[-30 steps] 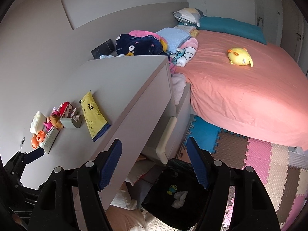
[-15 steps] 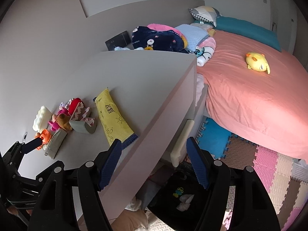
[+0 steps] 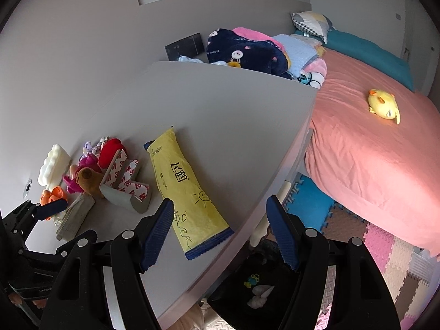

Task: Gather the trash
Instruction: 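Grasp the yellow packet with the right gripper while the left grasps the paper bag, then carry the yellow packet and paper bag over the black bin and release both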

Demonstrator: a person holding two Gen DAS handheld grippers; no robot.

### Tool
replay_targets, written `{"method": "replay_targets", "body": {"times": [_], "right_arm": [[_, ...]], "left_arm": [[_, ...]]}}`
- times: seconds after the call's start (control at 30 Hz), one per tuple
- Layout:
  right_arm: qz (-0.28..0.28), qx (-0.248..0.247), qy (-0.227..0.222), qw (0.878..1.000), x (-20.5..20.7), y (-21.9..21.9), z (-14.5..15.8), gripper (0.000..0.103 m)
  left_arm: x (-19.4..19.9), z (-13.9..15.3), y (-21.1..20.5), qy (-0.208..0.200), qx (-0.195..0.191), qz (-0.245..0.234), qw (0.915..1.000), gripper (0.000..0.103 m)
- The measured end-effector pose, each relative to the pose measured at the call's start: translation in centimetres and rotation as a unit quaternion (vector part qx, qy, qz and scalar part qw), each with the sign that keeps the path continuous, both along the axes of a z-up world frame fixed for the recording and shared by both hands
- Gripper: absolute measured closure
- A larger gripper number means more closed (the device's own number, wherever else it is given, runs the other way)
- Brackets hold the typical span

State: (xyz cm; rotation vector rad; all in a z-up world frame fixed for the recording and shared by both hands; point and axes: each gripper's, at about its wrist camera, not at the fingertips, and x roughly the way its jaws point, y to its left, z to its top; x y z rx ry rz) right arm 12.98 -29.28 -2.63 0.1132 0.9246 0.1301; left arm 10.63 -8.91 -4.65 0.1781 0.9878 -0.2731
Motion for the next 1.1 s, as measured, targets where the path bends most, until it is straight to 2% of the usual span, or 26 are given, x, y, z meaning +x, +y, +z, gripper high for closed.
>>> {"method": "replay_targets", "body": {"times": [0.1, 0.17, 0.37, 0.53, 0.87, 0.93, 1.0, 1.1], "right_arm": [[0.004, -0.002, 0.006, 1.000, 0.8, 0.5, -0.6, 0.033], [0.006, -0.004, 0.010, 1.000, 1.3, 0.8, -0.9, 0.033], [0.020, -0.011, 0.012, 1.000, 2.6, 2.2, -1.6, 0.034], [0.038, -0.011, 0.014, 0.999, 3.3, 3.3, -1.8, 0.050], [0.071, 0.014, 0.021, 0.997, 2.7, 4.3, -1.7, 0.080], [0.074, 0.017, 0.017, 0.997, 2.3, 4.4, -1.5, 0.089], [0.072, 0.026, 0.015, 0.997, 1.7, 4.3, -1.2, 0.094], [0.064, 0.028, 0.014, 0.997, 0.9, 4.1, -0.9, 0.096]], "left_arm": [[0.5, -0.6, 0.4, 0.014, -0.007, -0.002, 0.9999, 0.037], [0.5, -0.7, 0.6, 0.011, -0.008, -0.005, 0.9999, 0.041], [1.0, -0.7, 1.7, 0.012, -0.015, 0.008, 0.9998, 0.042], [1.3, -0.6, 2.3, 0.013, -0.026, 0.012, 0.9995, 0.042], [0.9, -0.7, 2.0, 0.002, -0.008, 0.015, 0.9998, 0.042], [0.9, -0.7, 2.0, -0.001, -0.008, 0.019, 0.9998, 0.049], [1.0, -0.6, 2.2, -0.003, -0.013, 0.025, 0.9996, 0.066], [0.9, -0.5, 2.3, -0.005, -0.020, 0.027, 0.9994, 0.070]]}}
